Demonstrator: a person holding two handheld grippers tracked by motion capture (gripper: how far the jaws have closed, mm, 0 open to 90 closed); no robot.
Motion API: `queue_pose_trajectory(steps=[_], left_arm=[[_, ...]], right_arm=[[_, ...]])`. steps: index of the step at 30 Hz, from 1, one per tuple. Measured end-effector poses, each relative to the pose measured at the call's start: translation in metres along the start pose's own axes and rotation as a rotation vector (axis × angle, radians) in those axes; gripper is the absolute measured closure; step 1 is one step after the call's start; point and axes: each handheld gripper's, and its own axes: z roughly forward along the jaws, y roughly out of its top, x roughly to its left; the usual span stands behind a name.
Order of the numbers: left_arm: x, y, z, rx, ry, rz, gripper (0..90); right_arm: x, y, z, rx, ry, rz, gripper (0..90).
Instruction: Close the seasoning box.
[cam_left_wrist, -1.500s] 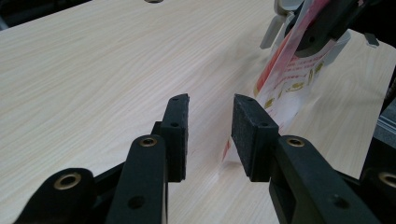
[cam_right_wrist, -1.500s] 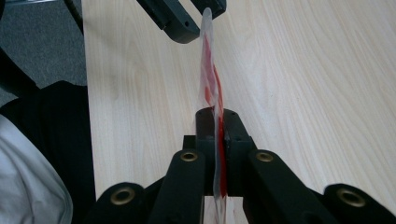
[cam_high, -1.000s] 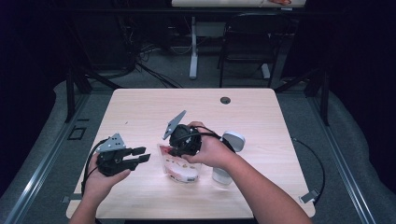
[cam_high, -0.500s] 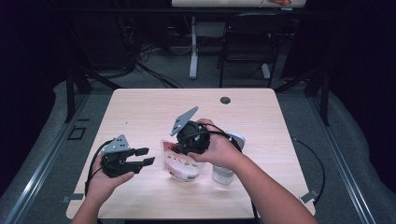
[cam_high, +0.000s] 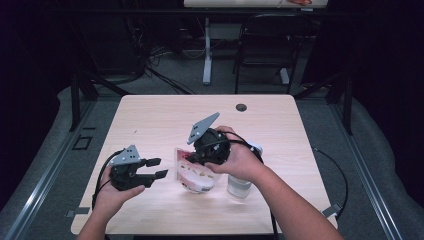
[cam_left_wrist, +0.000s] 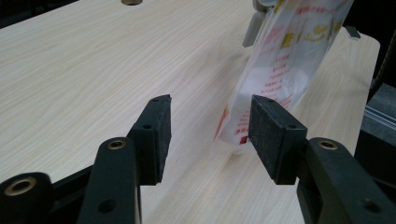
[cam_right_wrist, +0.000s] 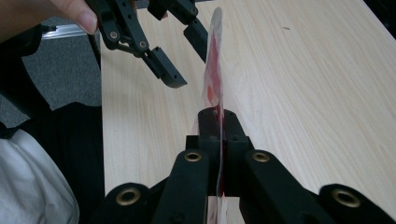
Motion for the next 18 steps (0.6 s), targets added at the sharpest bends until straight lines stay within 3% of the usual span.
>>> queue_pose_trajectory(steps=[6,18], left_arm=[[-0.004,-0.002,0.009,-0.009,-0.033,0.014,46.6],[-0.010,0.000,0.029,-0.019,-0.175,0.043,42.5]], right_arm=[[0.001,-0.001,-0.006,-0.014,-0.002,-0.004,90.0],[0.001,-0.002,-0.019,-0.048,0.033,-0.031,90.0]])
